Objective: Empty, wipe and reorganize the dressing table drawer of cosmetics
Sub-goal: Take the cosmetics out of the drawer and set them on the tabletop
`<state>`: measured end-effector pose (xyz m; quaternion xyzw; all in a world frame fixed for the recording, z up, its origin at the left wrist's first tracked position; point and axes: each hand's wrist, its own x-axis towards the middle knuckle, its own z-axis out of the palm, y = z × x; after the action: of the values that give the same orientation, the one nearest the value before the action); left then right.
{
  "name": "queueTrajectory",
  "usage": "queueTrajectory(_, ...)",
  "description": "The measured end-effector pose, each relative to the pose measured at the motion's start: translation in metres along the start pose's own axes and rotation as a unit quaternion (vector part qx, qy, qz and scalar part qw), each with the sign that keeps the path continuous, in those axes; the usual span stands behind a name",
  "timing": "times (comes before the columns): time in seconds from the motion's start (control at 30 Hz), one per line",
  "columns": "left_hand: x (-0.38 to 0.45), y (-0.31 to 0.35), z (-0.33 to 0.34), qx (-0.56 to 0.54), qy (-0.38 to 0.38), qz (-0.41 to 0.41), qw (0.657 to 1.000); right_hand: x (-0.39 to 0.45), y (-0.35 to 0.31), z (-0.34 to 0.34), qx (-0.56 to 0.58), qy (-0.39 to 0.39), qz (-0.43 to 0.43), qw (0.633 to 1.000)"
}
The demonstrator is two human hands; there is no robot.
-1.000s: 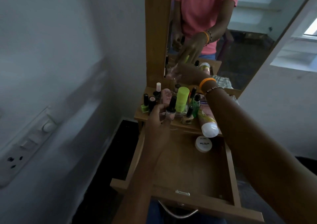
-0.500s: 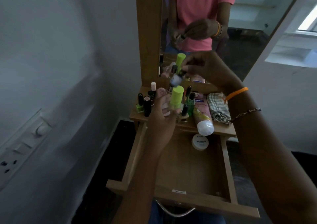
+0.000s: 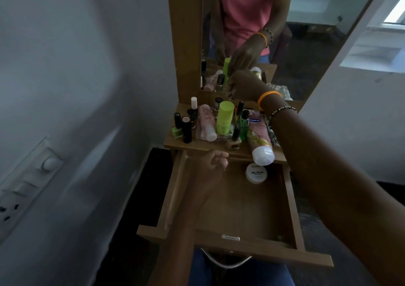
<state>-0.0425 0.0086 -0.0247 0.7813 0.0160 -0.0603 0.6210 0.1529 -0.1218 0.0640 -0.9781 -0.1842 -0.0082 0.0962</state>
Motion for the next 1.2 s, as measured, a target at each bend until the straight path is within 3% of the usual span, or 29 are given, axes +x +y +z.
queueTrajectory(0.17, 0.000, -0.001, 0.011, 0.042, -0.014, 0.014, 0.999, 0.000, -0.004, 0.001, -0.007, 0.009, -0.017, 1.000)
queueTrajectory(0.37, 0.004, -0.013, 0.020, 0.055, -0.016, -0.012, 0.998, -0.068, -0.015, -0.021, 0.097, 0.167, 0.014, 0.981)
queueTrajectory(0.5, 0.009, -0.032, 0.036, 0.075, -0.046, -0.051, 0.995, -0.156, -0.031, 0.014, 0.186, 0.233, 0.076, 0.952)
queueTrajectory(0.57, 0.010, -0.043, 0.044, 0.090, -0.054, -0.071, 0.992, -0.194, -0.042, 0.052, 0.250, 0.216, 0.105, 0.938)
queueTrajectory(0.7, 0.008, -0.060, 0.054, 0.122, -0.072, -0.092, 0.986, -0.227, -0.038, 0.126, 0.306, 0.105, 0.216, 0.921)
queueTrajectory(0.8, 0.005, -0.071, 0.054, 0.138, -0.078, -0.099, 0.982, -0.208, -0.016, 0.152, 0.220, 0.014, 0.315, 0.923)
queueTrajectory(0.9, 0.002, -0.075, 0.054, 0.155, -0.076, -0.093, 0.981, -0.181, -0.003, 0.163, 0.065, -0.093, 0.311, 0.944)
queueTrajectory(1.0, 0.003, -0.074, 0.056, 0.163, -0.066, -0.077, 0.981, -0.169, 0.003, 0.182, 0.051, -0.101, 0.335, 0.936)
queueTrajectory(1.1, 0.004, -0.073, 0.055, 0.178, -0.066, -0.067, 0.980, -0.169, 0.010, 0.195, 0.051, -0.054, 0.369, 0.926)
queueTrajectory(1.2, 0.003, -0.072, 0.055, 0.197, -0.041, -0.050, 0.978, -0.171, 0.019, 0.187, 0.058, -0.117, 0.327, 0.936)
